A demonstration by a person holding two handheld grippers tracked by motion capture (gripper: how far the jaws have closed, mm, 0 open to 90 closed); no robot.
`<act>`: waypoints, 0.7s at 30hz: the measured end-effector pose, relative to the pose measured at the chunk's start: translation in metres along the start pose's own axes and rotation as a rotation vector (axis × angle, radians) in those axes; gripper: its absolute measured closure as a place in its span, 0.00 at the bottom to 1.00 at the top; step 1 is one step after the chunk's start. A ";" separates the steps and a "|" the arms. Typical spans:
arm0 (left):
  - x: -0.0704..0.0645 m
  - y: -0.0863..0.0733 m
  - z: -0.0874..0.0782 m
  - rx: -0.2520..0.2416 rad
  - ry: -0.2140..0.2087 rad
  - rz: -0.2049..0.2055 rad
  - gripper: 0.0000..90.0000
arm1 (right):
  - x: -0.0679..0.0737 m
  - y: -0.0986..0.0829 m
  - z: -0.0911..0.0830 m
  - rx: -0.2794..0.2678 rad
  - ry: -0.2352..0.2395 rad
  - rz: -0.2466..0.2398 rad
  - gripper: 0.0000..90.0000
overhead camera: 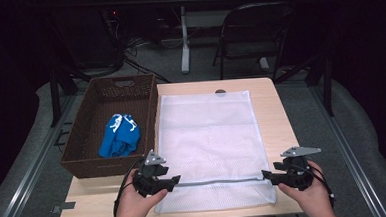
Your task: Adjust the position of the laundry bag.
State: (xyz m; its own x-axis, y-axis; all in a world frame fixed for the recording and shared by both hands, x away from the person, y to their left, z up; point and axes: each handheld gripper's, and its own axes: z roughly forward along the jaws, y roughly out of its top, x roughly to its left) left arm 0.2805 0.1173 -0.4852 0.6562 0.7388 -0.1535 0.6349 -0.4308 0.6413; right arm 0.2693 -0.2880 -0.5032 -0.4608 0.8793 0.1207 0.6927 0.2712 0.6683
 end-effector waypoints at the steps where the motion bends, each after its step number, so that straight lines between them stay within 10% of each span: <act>1: -0.001 0.003 0.001 -0.002 -0.005 0.001 0.52 | 0.000 0.002 0.000 0.001 0.000 0.001 0.48; 21: -0.033 0.045 0.037 0.015 -0.046 0.120 0.61 | -0.001 0.013 0.021 -0.004 -0.002 0.014 0.48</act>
State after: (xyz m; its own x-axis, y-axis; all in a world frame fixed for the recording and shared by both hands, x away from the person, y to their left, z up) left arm 0.3029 0.0544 -0.4791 0.7460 0.6567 -0.1107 0.5562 -0.5229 0.6459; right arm 0.2900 -0.2774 -0.5100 -0.4503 0.8836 0.1287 0.6970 0.2577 0.6692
